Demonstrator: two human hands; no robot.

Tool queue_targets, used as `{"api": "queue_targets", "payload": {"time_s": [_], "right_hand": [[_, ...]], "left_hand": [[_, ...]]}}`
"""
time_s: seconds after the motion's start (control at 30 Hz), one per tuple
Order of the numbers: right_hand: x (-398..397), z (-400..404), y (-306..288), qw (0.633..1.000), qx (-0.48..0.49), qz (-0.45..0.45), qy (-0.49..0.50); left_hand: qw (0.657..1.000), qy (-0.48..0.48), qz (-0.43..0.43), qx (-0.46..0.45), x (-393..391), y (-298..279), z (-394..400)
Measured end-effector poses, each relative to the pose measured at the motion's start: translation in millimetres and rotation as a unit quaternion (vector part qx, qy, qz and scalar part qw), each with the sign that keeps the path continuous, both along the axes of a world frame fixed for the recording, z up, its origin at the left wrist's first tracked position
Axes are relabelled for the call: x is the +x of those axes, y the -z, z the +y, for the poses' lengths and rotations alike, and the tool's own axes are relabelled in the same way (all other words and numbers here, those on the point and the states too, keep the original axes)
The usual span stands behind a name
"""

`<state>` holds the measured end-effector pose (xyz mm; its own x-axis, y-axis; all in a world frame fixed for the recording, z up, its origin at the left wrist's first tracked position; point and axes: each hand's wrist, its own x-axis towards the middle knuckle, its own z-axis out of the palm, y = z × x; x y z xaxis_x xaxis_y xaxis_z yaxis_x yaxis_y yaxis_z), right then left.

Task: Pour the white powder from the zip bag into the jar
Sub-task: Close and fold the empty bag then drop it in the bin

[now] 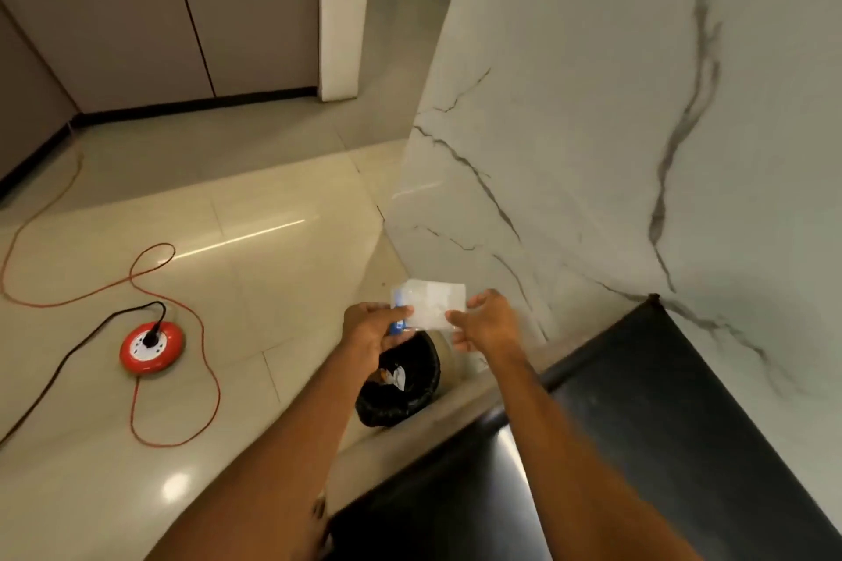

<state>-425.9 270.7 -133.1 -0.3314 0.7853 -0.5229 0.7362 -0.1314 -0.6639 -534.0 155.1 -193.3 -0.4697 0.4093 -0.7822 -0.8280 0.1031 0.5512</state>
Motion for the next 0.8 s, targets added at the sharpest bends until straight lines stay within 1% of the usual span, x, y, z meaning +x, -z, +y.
{"api": "queue_targets", "payload": {"time_s": [0.07,0.17,0.3,0.43,0.53,0.6,0.7,0.8], "right_hand": [[-19.5,11.2,38.5,0.997,-0.023,-0.070,-0.030],[-38.4,18.5,91.4,0.984,-0.048,-0.166,-0.049],[-52.0,22.8,156.4,0.963,-0.052,-0.255,-0.066],[-57.5,27.3,203.6,0.954,-0.060,-0.284,-0.069],[-57.7,28.3,223.6,0.948,-0.048,-0.301,-0.085],[-57.3,32.3,228.3,0.945,-0.038,-0.313,-0.085],[-53.7,40.2,233.3,0.946,-0.034,-0.311,-0.086],[-54.4,41.5,238.4,0.951,-0.039,-0.293,-0.090]], "left_hand": [[0.998,0.028,-0.017,-0.049,-8.2,40.5,4.6],[0.990,0.065,-0.061,-0.108,-7.9,98.3,9.0],[0.984,0.048,-0.080,-0.151,-1.5,167.7,17.6],[0.977,0.059,-0.089,-0.182,-3.5,213.2,23.0],[0.968,0.120,-0.087,-0.201,-8.8,239.2,19.0],[0.965,0.130,-0.080,-0.213,-12.7,255.3,12.6],[0.973,0.106,-0.101,-0.181,-13.2,259.8,7.3],[0.978,0.073,-0.163,-0.111,-5.3,256.2,7.7]]}}
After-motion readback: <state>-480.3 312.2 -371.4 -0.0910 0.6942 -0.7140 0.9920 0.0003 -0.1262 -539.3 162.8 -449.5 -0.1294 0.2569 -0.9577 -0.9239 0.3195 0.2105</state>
